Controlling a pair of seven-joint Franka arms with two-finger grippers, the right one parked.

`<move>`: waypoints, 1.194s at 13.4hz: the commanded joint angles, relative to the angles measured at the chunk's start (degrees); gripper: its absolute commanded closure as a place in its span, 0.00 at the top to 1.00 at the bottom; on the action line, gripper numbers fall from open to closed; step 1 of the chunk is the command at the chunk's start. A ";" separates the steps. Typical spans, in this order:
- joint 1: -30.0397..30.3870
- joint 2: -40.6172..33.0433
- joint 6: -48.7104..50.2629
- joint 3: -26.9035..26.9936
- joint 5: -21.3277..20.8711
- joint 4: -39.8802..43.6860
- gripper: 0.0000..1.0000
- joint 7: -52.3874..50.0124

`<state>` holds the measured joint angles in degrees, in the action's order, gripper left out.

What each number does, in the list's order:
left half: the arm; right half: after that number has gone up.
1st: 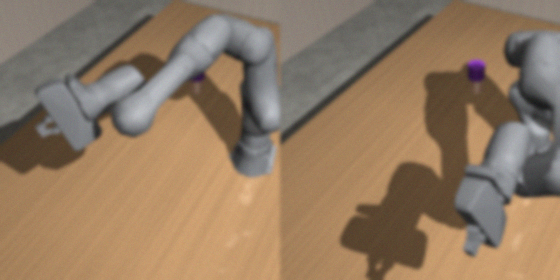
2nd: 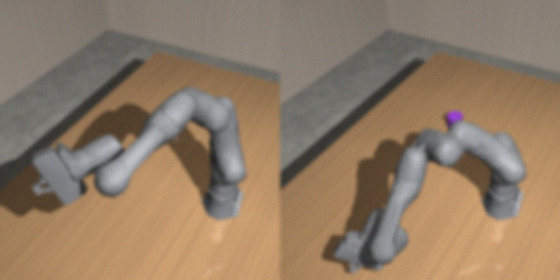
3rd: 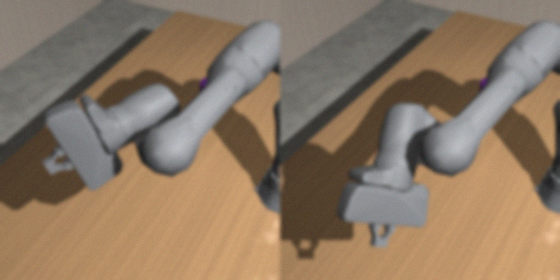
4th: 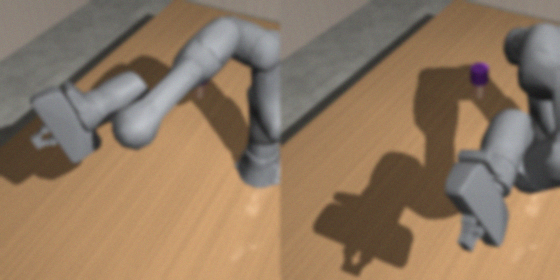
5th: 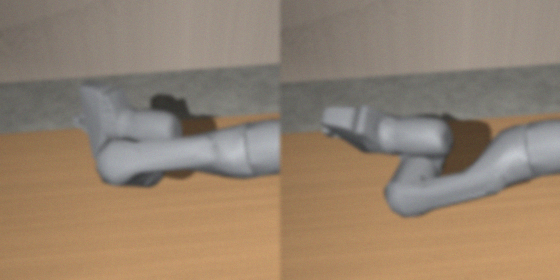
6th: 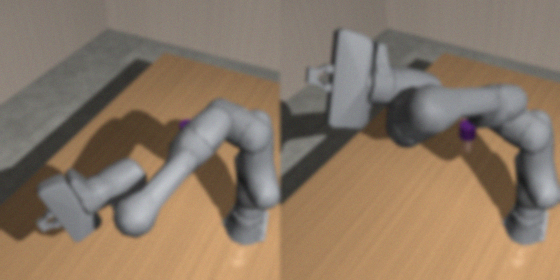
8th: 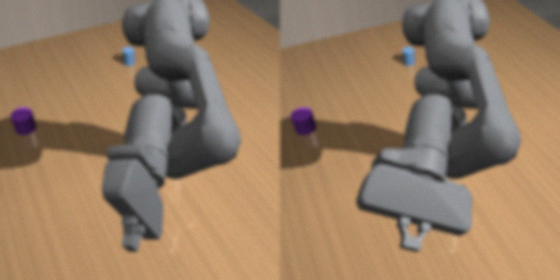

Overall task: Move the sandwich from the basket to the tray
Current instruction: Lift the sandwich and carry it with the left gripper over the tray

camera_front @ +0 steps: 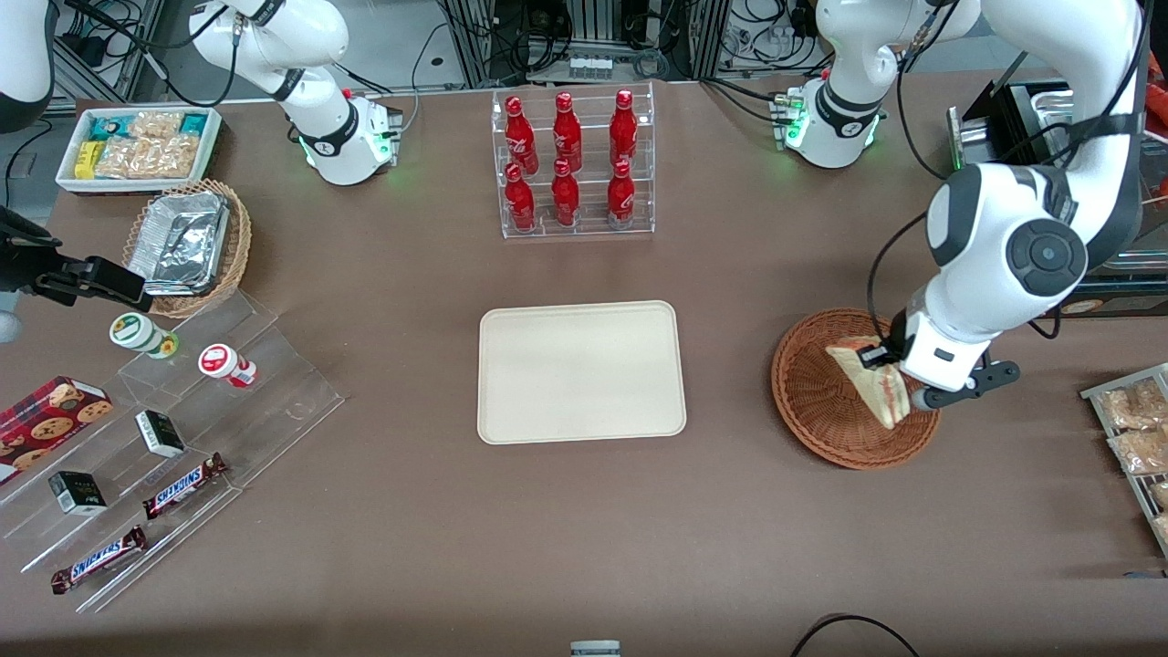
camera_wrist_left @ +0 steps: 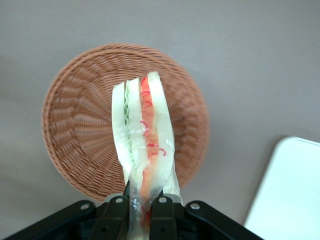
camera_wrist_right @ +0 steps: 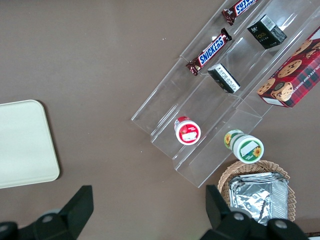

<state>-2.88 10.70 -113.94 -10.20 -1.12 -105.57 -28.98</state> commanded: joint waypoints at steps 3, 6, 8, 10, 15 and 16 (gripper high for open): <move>-0.20 5.72 1.53 -9.73 -0.82 7.90 0.00 -3.01; -2.90 9.77 0.83 -13.79 -0.99 12.22 0.00 -3.45; -7.48 13.01 -0.75 -13.79 -0.99 14.77 0.00 -3.71; -10.38 15.66 -2.86 -13.79 -1.60 15.30 0.00 -3.80; -18.72 24.00 -5.85 -13.62 -8.62 19.68 0.00 -11.17; -19.70 25.67 -5.85 -13.62 -9.86 20.92 0.00 -12.40</move>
<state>-19.80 32.15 -120.46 -24.09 -8.00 -89.80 -37.97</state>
